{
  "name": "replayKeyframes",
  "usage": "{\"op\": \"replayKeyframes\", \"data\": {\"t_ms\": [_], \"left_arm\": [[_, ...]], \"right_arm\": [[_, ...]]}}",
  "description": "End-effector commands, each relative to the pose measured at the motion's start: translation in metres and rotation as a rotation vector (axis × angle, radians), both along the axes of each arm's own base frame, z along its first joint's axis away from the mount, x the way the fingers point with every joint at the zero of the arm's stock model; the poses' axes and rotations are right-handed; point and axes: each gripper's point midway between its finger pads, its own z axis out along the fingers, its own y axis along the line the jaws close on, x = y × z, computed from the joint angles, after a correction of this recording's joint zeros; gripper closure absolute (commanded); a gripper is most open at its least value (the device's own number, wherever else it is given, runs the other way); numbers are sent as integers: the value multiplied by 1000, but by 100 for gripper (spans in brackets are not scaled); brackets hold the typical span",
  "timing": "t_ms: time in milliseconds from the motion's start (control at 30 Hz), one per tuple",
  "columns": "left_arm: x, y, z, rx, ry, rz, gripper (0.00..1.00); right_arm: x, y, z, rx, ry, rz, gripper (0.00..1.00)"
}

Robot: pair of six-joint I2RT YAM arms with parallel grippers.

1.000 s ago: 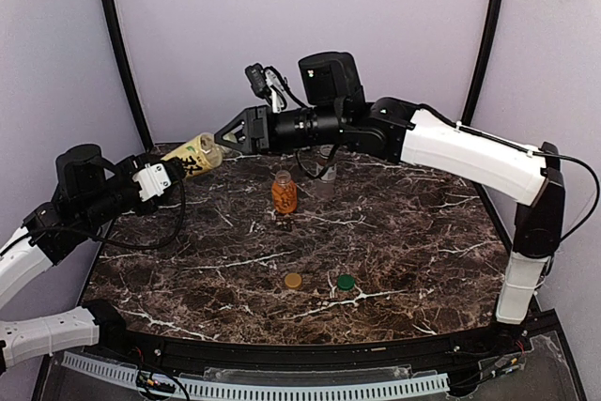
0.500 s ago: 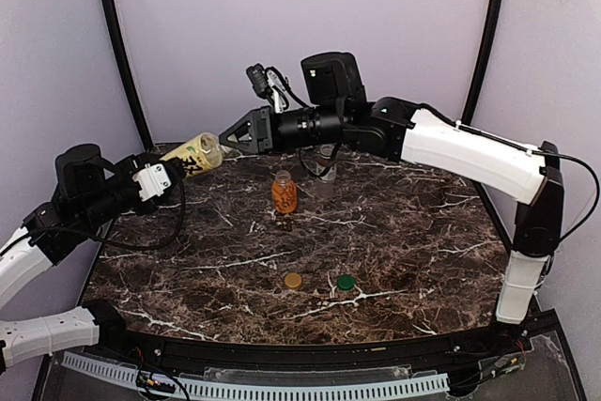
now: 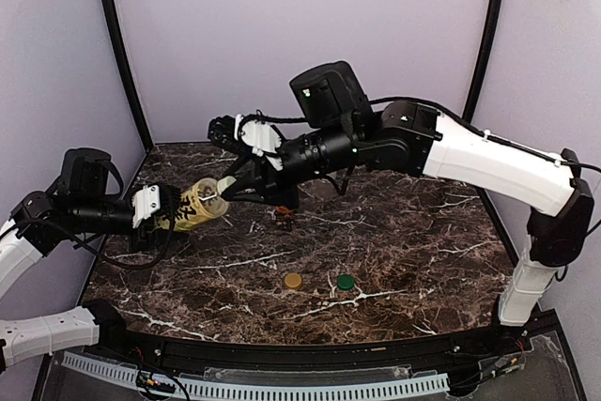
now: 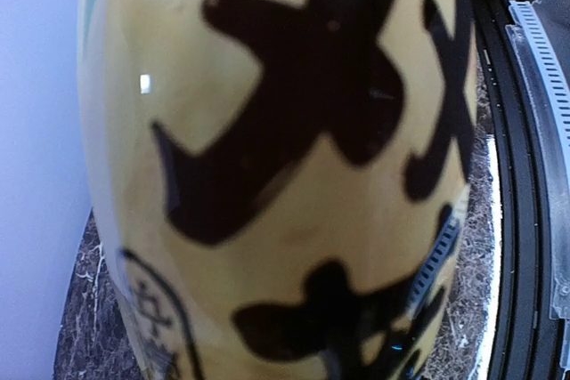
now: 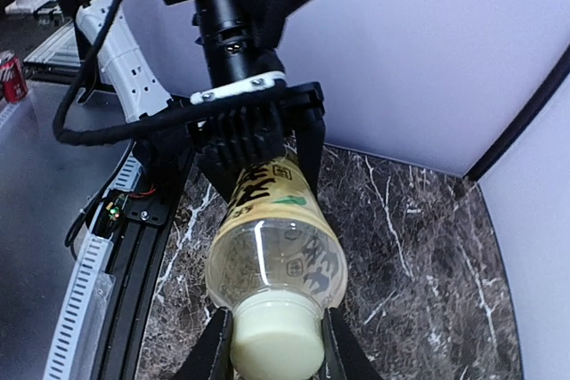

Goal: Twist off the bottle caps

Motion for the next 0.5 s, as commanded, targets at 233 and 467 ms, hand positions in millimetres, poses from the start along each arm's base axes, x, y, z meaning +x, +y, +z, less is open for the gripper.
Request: {"op": "replayKeyframes", "data": {"t_ms": [233, 467], "left_arm": [[-30, -23, 20, -108, 103, -168, 71], [-26, -22, 24, -120, 76, -144, 71]], "right_arm": [[-35, 0, -32, -122, -625, 218, 100], [-15, 2, -15, -109, -598, 48, 2]]}}
